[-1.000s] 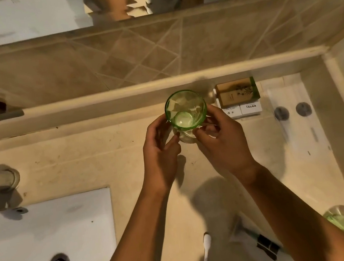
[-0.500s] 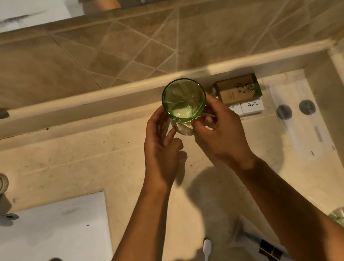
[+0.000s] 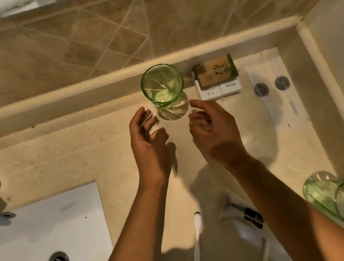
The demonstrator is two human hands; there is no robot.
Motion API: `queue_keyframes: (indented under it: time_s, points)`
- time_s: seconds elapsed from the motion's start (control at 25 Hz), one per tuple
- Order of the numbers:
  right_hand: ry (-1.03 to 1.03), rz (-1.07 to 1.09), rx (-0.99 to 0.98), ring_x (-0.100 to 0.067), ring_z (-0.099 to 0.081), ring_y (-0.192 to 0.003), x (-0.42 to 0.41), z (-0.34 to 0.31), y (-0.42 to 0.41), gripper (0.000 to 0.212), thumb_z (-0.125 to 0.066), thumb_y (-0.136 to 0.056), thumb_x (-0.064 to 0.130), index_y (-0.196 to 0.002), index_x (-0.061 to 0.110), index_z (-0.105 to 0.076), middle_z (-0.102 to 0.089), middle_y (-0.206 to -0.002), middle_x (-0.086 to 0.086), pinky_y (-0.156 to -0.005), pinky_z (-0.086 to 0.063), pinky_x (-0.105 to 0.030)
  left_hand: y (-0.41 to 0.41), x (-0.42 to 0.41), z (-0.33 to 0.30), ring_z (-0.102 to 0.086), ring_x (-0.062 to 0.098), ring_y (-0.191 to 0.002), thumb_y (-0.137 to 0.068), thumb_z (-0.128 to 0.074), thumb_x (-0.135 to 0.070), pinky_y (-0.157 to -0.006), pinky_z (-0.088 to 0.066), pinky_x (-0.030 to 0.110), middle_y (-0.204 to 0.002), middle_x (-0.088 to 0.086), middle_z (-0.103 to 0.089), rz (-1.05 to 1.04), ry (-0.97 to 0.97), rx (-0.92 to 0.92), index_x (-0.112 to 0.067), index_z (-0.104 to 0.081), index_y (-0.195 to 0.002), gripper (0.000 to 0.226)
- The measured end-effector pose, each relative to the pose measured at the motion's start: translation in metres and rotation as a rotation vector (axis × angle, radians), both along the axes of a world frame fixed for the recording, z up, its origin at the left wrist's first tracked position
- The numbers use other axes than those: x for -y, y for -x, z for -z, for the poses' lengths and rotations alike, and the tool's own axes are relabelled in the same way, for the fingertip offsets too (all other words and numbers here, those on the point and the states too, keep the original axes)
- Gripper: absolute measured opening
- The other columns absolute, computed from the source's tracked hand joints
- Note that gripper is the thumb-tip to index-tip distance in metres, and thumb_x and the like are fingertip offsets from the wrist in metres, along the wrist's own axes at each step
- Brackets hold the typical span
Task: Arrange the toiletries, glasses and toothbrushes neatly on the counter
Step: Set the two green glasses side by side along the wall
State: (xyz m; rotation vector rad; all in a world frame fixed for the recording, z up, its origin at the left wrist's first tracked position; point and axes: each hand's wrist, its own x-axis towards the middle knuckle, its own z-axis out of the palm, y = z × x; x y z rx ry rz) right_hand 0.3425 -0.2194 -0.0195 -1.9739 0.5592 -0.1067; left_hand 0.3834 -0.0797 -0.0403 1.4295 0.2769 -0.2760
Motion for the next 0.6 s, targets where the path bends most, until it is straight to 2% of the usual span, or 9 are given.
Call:
queue_keyframes:
  time_s: [0.08, 0.16, 0.24, 0.32, 0.44, 0.6]
  points:
    - [0.013, 0.041, 0.044, -0.001, -0.065, -0.099, -0.001, -0.006, 0.037, 0.037, -0.062, -0.092, -0.001, -0.127, 0.010, -0.064, -0.067, -0.117, 0.000, -0.086, -0.051, -0.010, 0.025, 0.003, -0.009, -0.065, 0.022, -0.117, -0.083, -0.054, -0.004, -0.099, -0.054, 0.042, -0.125, 0.003, -0.067, 0.010, -0.083, 0.021, -0.028, -0.060, -0.121, 0.045]
    - [0.073, 0.090, 0.052, -0.003, -0.067, -0.094, 0.003, -0.011, 0.079, 0.033, -0.061, -0.088, -0.006, -0.114, 0.012, -0.070, -0.070, -0.107, 0.001, -0.084, -0.051, -0.011, 0.056, 0.010, -0.015, -0.070, 0.017, -0.107, -0.089, -0.054, 0.005, -0.096, -0.056, 0.041, -0.113, -0.003, -0.073, 0.120, -0.199, 0.057, -0.028, -0.065, -0.110, 0.041]
    - [0.138, 0.175, 0.022, -0.003, -0.068, -0.088, 0.012, -0.018, 0.127, 0.028, -0.062, -0.088, -0.003, -0.104, 0.017, -0.072, -0.071, -0.100, 0.005, -0.078, -0.052, -0.011, 0.092, 0.023, -0.023, -0.072, 0.003, -0.095, -0.090, -0.052, 0.007, -0.083, -0.055, 0.022, -0.102, -0.017, -0.075, 0.319, -0.254, 0.106, -0.030, -0.068, -0.103, 0.042]
    - [0.160, 0.274, 0.006, -0.007, -0.069, -0.085, 0.024, -0.024, 0.177, 0.022, -0.061, -0.088, 0.002, -0.098, 0.017, -0.072, -0.070, -0.094, 0.007, -0.074, -0.053, -0.017, 0.127, 0.041, -0.029, -0.070, -0.004, -0.091, -0.088, -0.052, -0.004, -0.075, -0.051, 0.009, -0.098, -0.025, -0.073, 0.555, -0.261, 0.164, -0.028, -0.069, -0.103, 0.033]
    - [0.163, 0.397, -0.046, -0.008, -0.068, -0.081, 0.037, -0.029, 0.236, 0.024, -0.060, -0.086, 0.002, -0.091, 0.021, -0.073, -0.071, -0.087, 0.012, -0.068, -0.050, -0.016, 0.168, 0.077, -0.035, -0.067, -0.003, -0.107, -0.086, -0.052, -0.015, -0.087, -0.056, 0.020, -0.113, -0.016, -0.073, 0.841, -0.226, 0.202, -0.024, -0.069, -0.118, 0.037]
    - [0.163, 0.510, -0.094, -0.004, -0.066, -0.073, 0.038, -0.028, 0.287, 0.026, -0.060, -0.080, 0.006, -0.081, 0.028, -0.074, -0.069, -0.075, 0.017, -0.063, -0.042, -0.006, 0.198, 0.119, -0.032, -0.052, 0.005, -0.134, -0.088, -0.054, -0.013, -0.112, -0.045, 0.028, -0.146, -0.003, -0.057, 1.031, -0.207, 0.224, -0.015, -0.051, -0.146, 0.058]
